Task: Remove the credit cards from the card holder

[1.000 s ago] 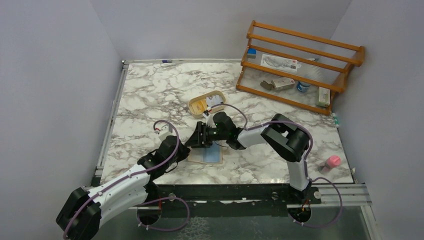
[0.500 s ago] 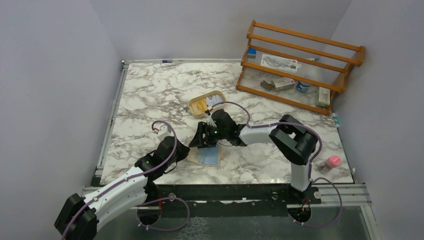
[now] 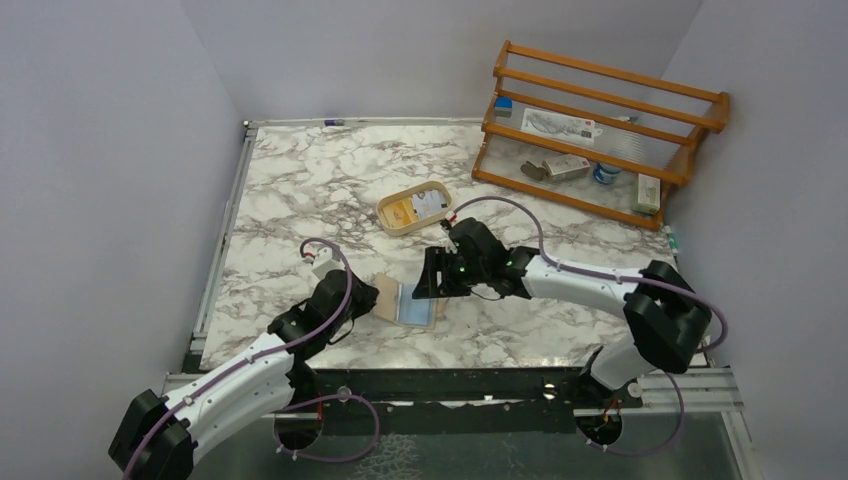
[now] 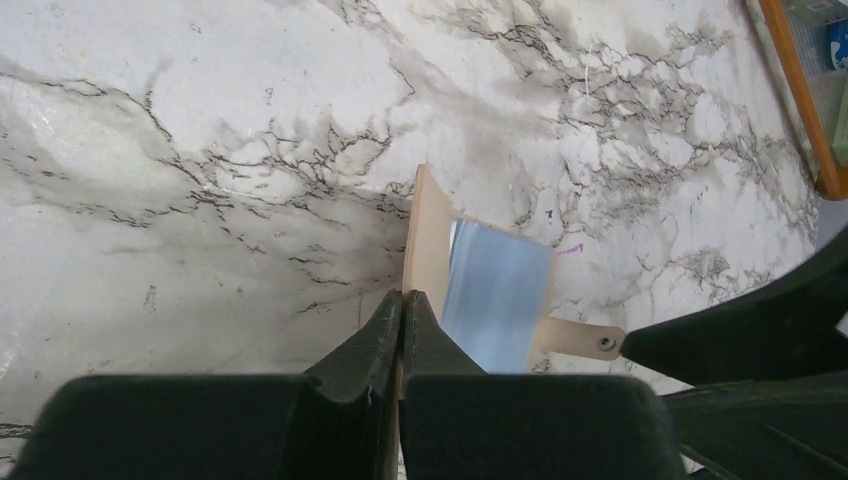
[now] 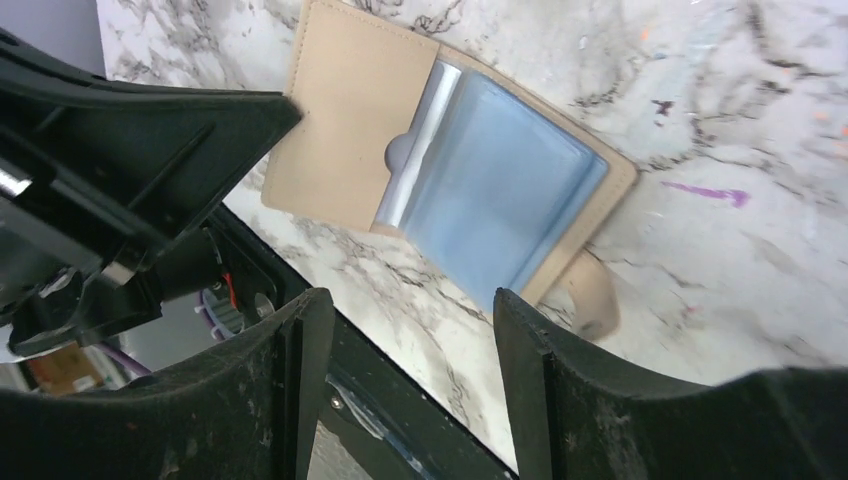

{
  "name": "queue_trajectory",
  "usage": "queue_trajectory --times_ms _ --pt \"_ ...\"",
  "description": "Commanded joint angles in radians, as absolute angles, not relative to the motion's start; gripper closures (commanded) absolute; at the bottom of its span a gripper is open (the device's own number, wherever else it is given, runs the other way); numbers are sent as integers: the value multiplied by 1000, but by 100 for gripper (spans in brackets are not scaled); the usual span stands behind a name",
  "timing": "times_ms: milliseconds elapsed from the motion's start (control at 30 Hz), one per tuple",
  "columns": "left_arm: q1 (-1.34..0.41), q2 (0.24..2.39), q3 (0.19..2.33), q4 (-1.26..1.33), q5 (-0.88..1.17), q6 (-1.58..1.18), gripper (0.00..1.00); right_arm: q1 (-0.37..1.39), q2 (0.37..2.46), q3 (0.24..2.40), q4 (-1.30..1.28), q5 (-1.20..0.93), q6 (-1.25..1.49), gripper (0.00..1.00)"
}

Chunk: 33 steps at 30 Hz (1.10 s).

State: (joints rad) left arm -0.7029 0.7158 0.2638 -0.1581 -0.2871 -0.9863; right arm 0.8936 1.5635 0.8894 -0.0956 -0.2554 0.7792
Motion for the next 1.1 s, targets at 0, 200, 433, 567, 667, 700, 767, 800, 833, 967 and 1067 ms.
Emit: queue_trajectory --times_ms 0,200,433,567,667,700,767,800,833,967,1067 --pt "-704 731 261 -113 -327 -973 100 896 1462 911 -259 -133 719 35" --pt "-704 764 205 -43 -334 -995 100 896 1483 854 19 -278 755 34" --pt "-703 808 112 58 -352 -1017 100 896 1658 781 384 -477 859 34" --pt "-701 837 86 93 -352 -1021 100 896 1722 752 501 -524 891 34" --pt "-701 864 62 128 -345 -1033 100 896 1759 745 557 -547 909 34" --pt "-701 872 55 141 -340 -1036 100 896 1771 746 578 -554 915 34" --pt "-701 891 42 163 -336 -1043 100 895 1790 752 600 -561 929 34" --pt "-701 901 37 172 -334 -1046 100 896 1801 757 605 -563 932 34" --pt "-701 909 33 183 -330 -1049 100 895 1810 764 606 -563 936 34" --pt "-701 931 16 207 -324 -1057 100 895 1843 781 624 -563 947 35" --pt "-701 931 5 215 -322 -1061 100 896 1859 775 645 -560 955 35"
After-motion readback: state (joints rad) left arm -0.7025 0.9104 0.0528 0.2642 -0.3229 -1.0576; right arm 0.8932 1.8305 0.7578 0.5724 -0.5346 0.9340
